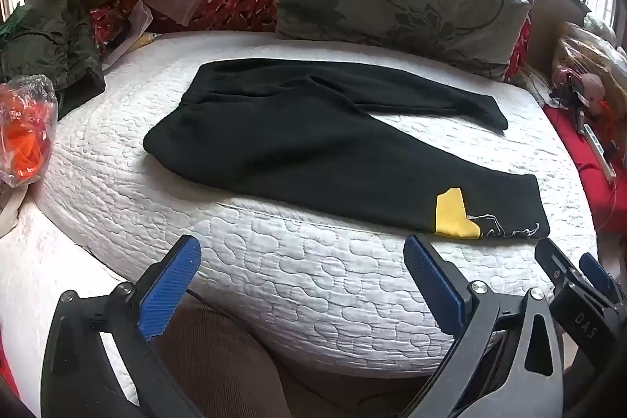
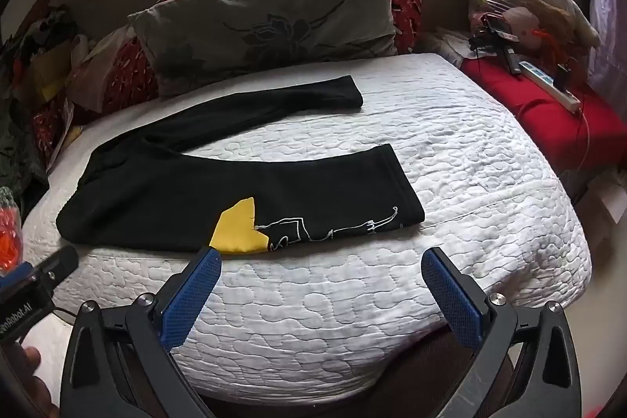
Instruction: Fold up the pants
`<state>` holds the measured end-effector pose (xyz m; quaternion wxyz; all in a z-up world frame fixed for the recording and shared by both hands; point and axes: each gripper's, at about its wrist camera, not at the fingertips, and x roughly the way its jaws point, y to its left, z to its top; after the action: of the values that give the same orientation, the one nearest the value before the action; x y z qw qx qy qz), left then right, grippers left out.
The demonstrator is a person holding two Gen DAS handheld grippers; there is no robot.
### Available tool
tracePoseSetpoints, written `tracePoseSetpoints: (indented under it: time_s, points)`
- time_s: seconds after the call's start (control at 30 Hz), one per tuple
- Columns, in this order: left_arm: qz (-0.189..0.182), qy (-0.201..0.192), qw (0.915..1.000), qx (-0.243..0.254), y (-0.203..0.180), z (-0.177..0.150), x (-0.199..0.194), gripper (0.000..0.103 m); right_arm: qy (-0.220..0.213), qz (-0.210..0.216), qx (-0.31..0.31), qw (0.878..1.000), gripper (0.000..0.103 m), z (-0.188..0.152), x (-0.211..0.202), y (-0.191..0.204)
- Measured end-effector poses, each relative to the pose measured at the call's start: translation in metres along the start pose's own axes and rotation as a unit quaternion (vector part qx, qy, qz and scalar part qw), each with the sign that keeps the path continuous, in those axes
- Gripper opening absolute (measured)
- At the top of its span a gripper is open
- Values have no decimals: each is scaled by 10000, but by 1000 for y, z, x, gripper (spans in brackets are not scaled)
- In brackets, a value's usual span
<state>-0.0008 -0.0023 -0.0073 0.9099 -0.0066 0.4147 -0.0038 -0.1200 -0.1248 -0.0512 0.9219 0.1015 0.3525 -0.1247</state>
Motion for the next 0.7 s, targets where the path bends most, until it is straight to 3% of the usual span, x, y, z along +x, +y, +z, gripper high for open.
tracePoseSetpoints:
  time_s: [0.7]
  points:
    - [-38, 130, 9999, -21, 1, 1, 7, 103, 101, -55, 83, 9999, 103, -1, 7, -3]
